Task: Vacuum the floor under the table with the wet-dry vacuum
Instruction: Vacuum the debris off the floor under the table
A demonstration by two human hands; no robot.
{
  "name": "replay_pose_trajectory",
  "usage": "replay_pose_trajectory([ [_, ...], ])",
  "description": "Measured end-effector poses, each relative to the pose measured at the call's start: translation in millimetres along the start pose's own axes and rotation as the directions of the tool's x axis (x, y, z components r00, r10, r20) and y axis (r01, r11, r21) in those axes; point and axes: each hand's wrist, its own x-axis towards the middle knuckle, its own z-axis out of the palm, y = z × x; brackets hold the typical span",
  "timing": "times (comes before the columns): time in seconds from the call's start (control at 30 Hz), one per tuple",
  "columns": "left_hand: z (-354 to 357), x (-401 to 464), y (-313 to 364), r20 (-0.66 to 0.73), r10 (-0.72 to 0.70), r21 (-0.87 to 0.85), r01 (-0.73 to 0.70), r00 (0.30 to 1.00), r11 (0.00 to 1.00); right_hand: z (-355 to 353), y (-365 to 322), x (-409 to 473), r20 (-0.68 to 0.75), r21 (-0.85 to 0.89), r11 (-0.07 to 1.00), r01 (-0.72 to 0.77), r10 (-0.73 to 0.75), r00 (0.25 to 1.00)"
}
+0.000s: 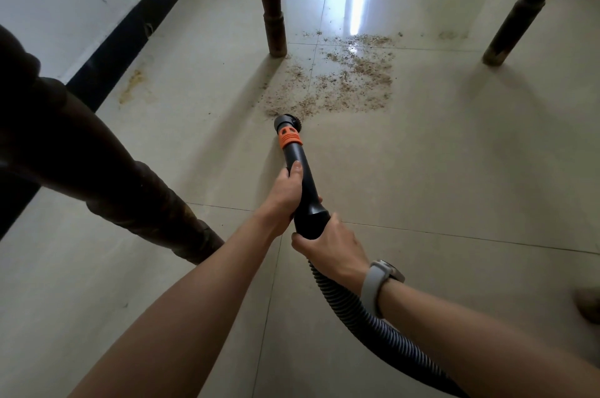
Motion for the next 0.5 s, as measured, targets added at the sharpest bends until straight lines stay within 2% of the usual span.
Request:
replay_pose_trajectory([
  [0.13, 4, 4, 4, 0.025, -0.013, 0.038, 0.012, 1.000, 0.999, -1, 2, 8, 0.029, 0.060, 0.998, 0.010, -0.012, 0.999],
  [0.27, 8, 9, 4, -0.039, 0.018, 0.107, -0.014, 0.999, 0.994, -3, 3, 19, 0.072, 0.098, 0.994, 0.053, -0.060, 0.996],
  [0.5, -16, 19, 5, -0.138, 0.056, 0.108, -0.042, 0.989, 0.993, 10, -16, 29, 0.120, 0.132, 0.986, 0.097, -0.113, 0.986],
])
